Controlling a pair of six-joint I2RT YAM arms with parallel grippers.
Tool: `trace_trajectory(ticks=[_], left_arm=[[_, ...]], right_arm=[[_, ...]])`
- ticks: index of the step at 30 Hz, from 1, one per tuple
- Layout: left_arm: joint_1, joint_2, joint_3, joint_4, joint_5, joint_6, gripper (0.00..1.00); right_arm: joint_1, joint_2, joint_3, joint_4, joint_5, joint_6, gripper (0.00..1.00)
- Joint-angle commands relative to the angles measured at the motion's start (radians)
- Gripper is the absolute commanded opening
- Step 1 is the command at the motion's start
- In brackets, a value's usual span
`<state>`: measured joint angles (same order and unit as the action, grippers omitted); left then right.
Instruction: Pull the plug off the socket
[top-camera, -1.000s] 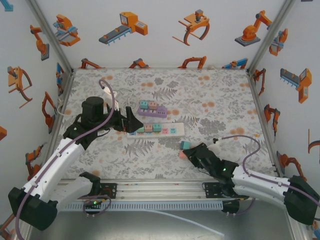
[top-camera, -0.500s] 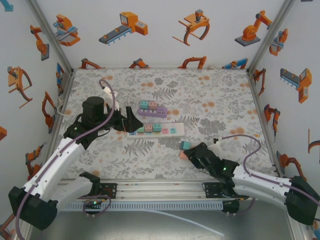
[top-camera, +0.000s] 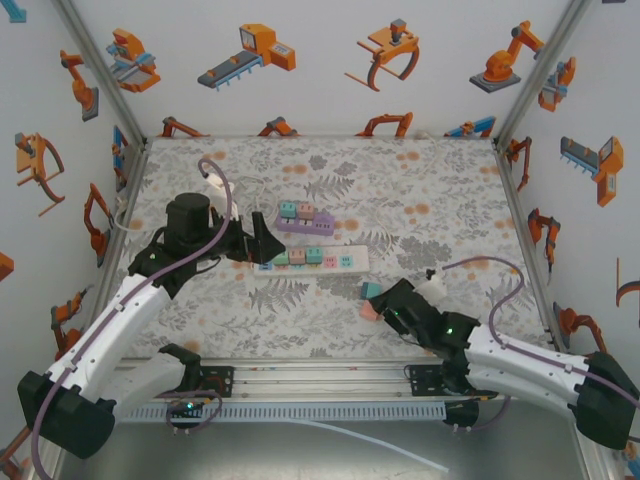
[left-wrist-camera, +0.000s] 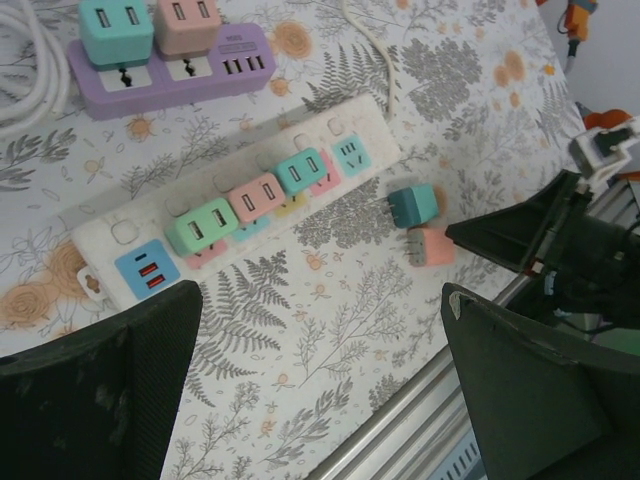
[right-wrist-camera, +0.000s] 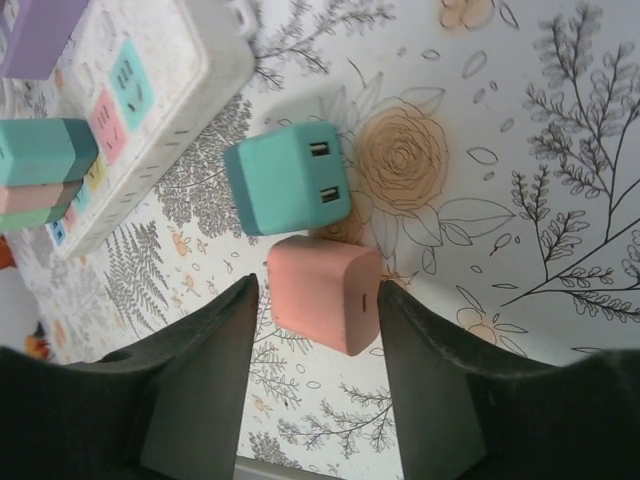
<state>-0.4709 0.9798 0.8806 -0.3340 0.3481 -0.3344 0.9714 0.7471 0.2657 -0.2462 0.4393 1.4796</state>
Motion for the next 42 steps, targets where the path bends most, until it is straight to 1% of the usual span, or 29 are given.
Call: trace_trajectory(ticks=[1, 3, 4, 7, 8, 10, 13, 15, 16, 18, 20, 21, 23, 25, 29, 32, 35, 39, 42], left_arm=[[-0.003, 0.002, 0.026, -0.043, -0.097, -0.010, 0.97], [-0.003, -0.002, 0.026, -0.066, -0.176, -0.029, 0.97], [-0.003, -0.007, 0.025, -0.082, -0.234, -0.045, 0.97], [0.000, -0.022, 0.014, -0.114, -0.369, -0.080, 0.97], [0.000, -0.024, 0.006, -0.117, -0.402, -0.095, 0.97], [0.003, -0.024, -0.008, -0.121, -0.443, -0.124, 0.97], [0.009, -0.014, -0.020, -0.137, -0.496, -0.172, 0.97], [0.016, -0.002, -0.021, -0.155, -0.526, -0.213, 0.97], [0.022, 0.006, -0.017, -0.169, -0.542, -0.242, 0.97], [0.038, 0.032, -0.009, -0.192, -0.537, -0.266, 0.98], [0.060, 0.070, 0.005, -0.221, -0.523, -0.286, 1.00], [0.069, 0.086, 0.010, -0.229, -0.510, -0.293, 1.00], [0.094, 0.123, 0.015, -0.232, -0.470, -0.303, 0.98], [0.117, 0.151, 0.015, -0.222, -0.426, -0.307, 0.96], [0.143, 0.198, 0.006, -0.182, -0.356, -0.304, 0.95], [0.152, 0.245, 0.009, -0.161, -0.307, -0.290, 0.94], [0.154, 0.300, 0.031, -0.165, -0.291, -0.268, 0.94], [0.155, 0.358, 0.047, -0.155, -0.282, -0.261, 0.92], [0.157, 0.399, 0.053, -0.139, -0.252, -0.244, 0.91]], right_arm=[[0.006, -0.004, 0.100, -0.068, 0.106, -0.185, 0.52], [0.006, 0.002, 0.145, -0.059, 0.129, -0.308, 0.53], [0.007, 0.004, 0.165, -0.031, 0.131, -0.395, 0.53], [0.006, 0.022, 0.216, 0.060, 0.124, -0.696, 0.51], [0.006, 0.037, 0.232, 0.098, 0.120, -0.819, 0.51], [0.006, 0.074, 0.253, 0.181, 0.123, -1.032, 0.51], [0.006, 0.155, 0.279, 0.345, 0.064, -1.399, 0.52], [0.007, 0.228, 0.304, 0.415, 0.031, -1.622, 0.54], [0.006, 0.271, 0.325, 0.435, 0.007, -1.718, 0.55], [0.003, 0.346, 0.370, 0.429, -0.102, -1.922, 0.56], [-0.005, 0.415, 0.437, 0.336, -0.261, -2.094, 0.56], [-0.012, 0.441, 0.463, 0.307, -0.316, -2.145, 0.56], [-0.047, 0.495, 0.514, 0.253, -0.456, -2.197, 0.56], [-0.088, 0.533, 0.552, 0.222, -0.582, -2.211, 0.56], [-0.152, 0.616, 0.620, 0.177, -0.756, -2.225, 0.57], [-0.194, 0.680, 0.676, 0.134, -0.847, -2.224, 0.57], [-0.215, 0.740, 0.722, 0.115, -0.906, -2.219, 0.56], [-0.237, 0.806, 0.761, 0.118, -0.947, -2.211, 0.56], [-0.257, 0.846, 0.774, 0.136, -0.976, -2.205, 0.55]])
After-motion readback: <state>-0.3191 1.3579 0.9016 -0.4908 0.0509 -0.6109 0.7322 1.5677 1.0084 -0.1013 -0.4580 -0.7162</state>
